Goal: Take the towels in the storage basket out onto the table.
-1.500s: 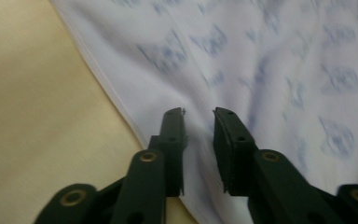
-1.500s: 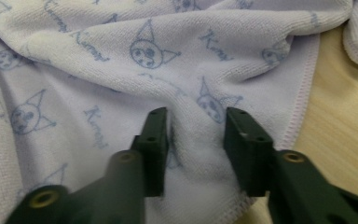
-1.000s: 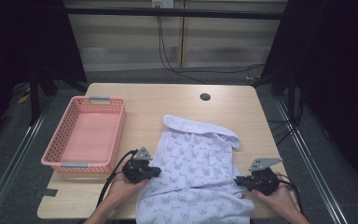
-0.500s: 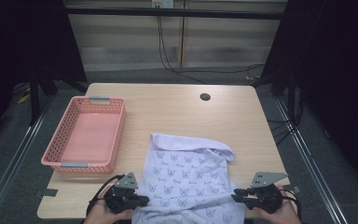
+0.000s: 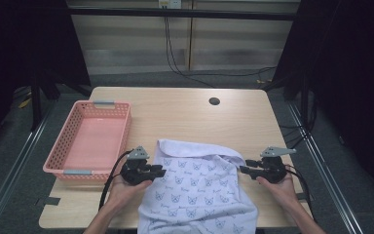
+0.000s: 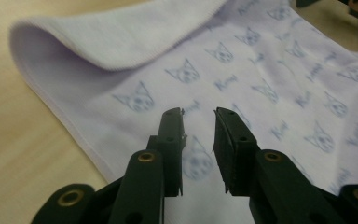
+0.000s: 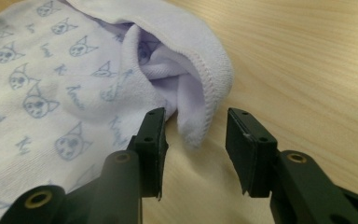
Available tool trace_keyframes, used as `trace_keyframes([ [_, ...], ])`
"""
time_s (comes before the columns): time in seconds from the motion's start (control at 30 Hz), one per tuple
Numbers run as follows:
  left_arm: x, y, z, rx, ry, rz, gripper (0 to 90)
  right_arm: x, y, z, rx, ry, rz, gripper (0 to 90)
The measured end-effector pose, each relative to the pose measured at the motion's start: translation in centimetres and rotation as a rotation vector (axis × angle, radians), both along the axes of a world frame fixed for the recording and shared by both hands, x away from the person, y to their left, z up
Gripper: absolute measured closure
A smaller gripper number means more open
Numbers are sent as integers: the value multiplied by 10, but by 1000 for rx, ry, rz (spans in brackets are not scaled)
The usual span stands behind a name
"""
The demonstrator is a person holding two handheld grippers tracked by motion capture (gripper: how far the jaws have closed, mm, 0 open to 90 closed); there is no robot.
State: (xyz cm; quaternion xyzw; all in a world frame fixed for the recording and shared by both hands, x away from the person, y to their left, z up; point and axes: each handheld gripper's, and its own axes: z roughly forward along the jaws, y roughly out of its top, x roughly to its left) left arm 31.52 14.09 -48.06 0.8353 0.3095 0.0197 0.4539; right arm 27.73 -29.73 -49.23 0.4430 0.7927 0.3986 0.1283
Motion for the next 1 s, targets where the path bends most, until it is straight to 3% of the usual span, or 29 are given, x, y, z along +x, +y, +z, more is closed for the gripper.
trace_keyframes([
  [0.07, 7, -1, 3, 2, -7, 14, 677, 2, 1, -2, -21, -8, -14, 541],
  [0.1, 12, -2, 6, -20, -14, 24, 663, 3, 0, -2, -20, -2, -21, 540],
  [0.23, 27, -2, 10, -42, -34, 63, 626, 6, -2, -10, -10, 41, -9, 530],
  [0.3, 36, -1, 11, -55, -32, 79, 607, 6, -1, -11, -8, 54, 3, 595],
  [0.33, 38, -2, 11, -49, -42, 91, 598, 7, 0, -10, 8, 50, 20, 672],
  [0.37, 41, -1, 11, -49, -55, 104, 587, 7, 0, -9, 20, 40, 22, 703],
  [0.4, 45, -1, 10, -51, -41, 106, 585, 8, 0, -7, 26, 31, 19, 756],
  [0.47, 53, -3, 8, -26, -43, 115, 568, 10, -2, -3, 49, 7, 20, 872],
  [0.63, 65, -8, 2, -15, -48, 106, 571, 17, -7, 11, 87, -37, 7, 880],
  [0.7, 65, -15, 0, 0, -74, 80, 583, 22, -10, 17, 101, -60, 0, 880],
  [0.87, 65, -24, -10, 38, -62, 26, 573, 35, -16, 39, 118, -120, -29, 880],
  [0.9, 66, -25, -11, 53, -68, 30, 565, 37, -17, 42, 122, -125, -31, 880],
  [0.93, 68, -24, -13, 43, -56, 27, 550, 39, -17, 46, 124, -134, -37, 879],
  [0.97, 72, -24, -15, 35, -47, 66, 540, 42, -18, 50, 121, -139, -35, 879],
  [1.0, 74, -24, -17, 22, -39, 69, 499, 46, -17, 54, 118, -146, -33, 879],
])
